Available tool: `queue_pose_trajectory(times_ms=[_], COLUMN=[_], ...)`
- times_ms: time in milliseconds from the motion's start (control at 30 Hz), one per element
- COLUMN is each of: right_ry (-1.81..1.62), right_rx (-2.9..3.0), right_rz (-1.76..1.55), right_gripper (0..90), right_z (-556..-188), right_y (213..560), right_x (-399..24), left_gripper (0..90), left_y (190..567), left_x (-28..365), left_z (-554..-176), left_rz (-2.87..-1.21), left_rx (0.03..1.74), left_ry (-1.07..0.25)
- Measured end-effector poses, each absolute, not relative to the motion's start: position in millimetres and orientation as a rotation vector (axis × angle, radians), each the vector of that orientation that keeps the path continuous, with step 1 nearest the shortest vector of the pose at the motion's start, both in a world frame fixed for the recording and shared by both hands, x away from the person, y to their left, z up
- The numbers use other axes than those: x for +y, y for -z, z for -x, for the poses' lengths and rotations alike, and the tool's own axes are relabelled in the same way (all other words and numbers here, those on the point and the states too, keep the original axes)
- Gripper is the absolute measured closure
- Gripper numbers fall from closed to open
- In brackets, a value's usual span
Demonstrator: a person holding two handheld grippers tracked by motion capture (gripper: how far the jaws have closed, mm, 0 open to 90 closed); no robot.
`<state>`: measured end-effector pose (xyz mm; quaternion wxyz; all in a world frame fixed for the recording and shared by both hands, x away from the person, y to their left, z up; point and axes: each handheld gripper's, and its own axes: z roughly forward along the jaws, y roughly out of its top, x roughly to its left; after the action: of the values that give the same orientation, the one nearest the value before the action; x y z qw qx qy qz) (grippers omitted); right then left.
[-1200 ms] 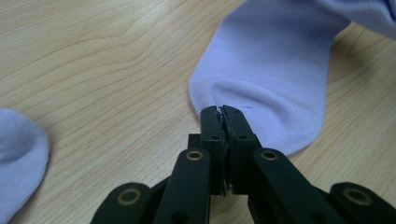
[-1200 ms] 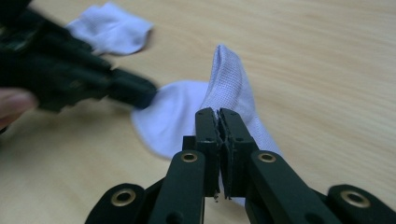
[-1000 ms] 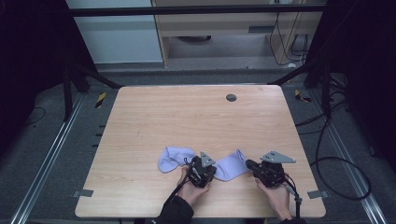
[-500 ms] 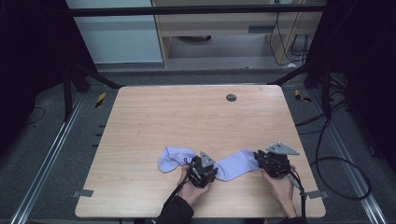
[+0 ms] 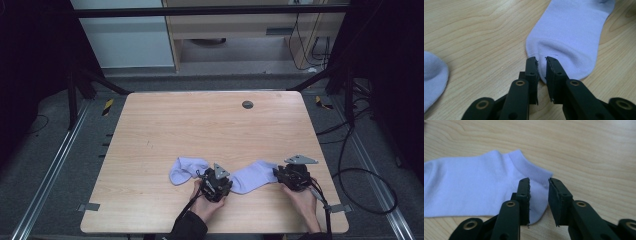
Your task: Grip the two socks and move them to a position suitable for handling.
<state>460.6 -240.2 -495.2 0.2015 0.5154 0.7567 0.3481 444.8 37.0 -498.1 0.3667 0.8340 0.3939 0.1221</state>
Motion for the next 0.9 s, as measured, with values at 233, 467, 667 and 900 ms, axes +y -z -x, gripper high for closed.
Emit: queue_pose_trajectory(times_ms=[233,467,667,900], right_ry=[-0.948,-0.979,-0.956,-0.982], right_rx=[2.149,2.146,2.156,2.123], right_rz=[-1.476,-1.478,-1.480,-1.475], right_gripper=[87.7,88.3,87.7,79.3], right_z=[-461,-452,-437,-430], right_y=[498,491,491,487], right_x=[-241,-241,-244,-247], left_gripper=[88.5,88.7,88.1,76.4], left_y=[497,496,497,487], left_x=[34,35,33,40], left_z=[-447,-455,-461,-459], left_rz=[-2.142,-2.130,-2.136,-2.091], left_rx=[1.022,1.030,1.029,1.004], left_ry=[-0.310,-0.326,-0.330,-0.331])
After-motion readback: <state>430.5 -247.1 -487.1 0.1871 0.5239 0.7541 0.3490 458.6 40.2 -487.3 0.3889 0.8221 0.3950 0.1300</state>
